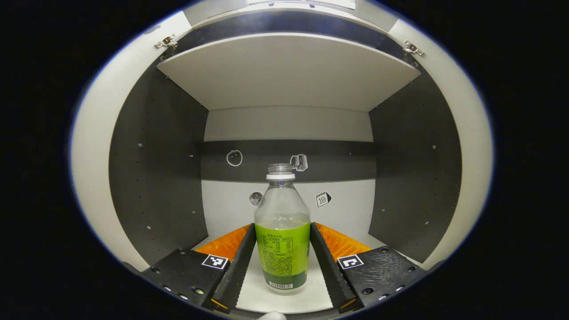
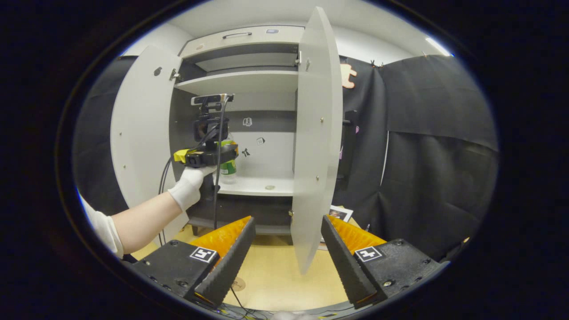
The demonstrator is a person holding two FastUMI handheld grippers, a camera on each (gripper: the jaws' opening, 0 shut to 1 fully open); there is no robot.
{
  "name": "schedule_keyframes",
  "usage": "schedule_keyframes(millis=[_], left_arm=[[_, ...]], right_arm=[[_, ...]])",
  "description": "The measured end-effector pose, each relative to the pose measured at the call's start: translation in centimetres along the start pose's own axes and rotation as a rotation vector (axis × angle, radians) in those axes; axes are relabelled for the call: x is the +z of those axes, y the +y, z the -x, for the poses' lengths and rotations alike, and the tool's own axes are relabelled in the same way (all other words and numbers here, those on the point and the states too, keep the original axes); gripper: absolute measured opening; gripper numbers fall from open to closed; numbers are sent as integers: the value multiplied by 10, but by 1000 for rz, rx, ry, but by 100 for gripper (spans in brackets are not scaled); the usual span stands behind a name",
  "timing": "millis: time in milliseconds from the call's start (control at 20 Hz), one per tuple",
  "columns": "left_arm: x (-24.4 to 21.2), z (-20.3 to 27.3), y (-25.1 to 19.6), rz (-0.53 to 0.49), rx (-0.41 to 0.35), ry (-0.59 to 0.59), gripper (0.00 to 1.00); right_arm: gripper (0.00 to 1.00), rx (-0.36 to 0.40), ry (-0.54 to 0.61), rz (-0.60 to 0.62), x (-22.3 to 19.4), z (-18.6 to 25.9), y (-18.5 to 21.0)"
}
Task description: Grasp the bottle in the cabinet with the left hand and place it on the coaster, then close the right door with the right hand and the left door with the left hand.
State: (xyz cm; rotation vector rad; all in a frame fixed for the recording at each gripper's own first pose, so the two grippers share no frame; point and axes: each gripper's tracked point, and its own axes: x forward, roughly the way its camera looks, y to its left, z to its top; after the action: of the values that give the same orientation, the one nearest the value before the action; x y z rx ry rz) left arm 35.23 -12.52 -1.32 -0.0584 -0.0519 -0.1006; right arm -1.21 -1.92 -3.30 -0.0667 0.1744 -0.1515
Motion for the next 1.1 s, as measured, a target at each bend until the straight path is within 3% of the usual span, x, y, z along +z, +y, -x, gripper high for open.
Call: schedule_keyframes(millis=[50,100,600,650,700,750,950,1000,1050,1100], left_arm=[[2,11,2,-4,-1,0,78],[4,23,4,-10,-4,-2,74],[18,160,-3,-37,-71,-36,74],[18,173,-4,-29,-80,-37,77],[16,186,-5,-22,-87,-35,74],[13,199,-5,-17,-91,-34,77],[-6,243,-6,-9,-106,-8,74],[-16,253,-7,-8,-109,4,78],[-24,262,-8,-5,-115,5,74],[-35,270,-8,0,-123,13,78]], right_arm=[[98,1,-2,2,0,2,0],[98,6,-4,4,0,4,0],[98,24,-47,8,-3,18,2],[98,26,-51,13,-4,21,1],[98,28,-54,14,-6,23,0],[98,30,-56,16,-7,26,-1],[98,33,-43,13,-19,32,-7],[98,32,-35,8,-24,34,-10],[98,30,-28,-1,-26,35,-12],[98,30,-23,-8,-28,36,-14]])
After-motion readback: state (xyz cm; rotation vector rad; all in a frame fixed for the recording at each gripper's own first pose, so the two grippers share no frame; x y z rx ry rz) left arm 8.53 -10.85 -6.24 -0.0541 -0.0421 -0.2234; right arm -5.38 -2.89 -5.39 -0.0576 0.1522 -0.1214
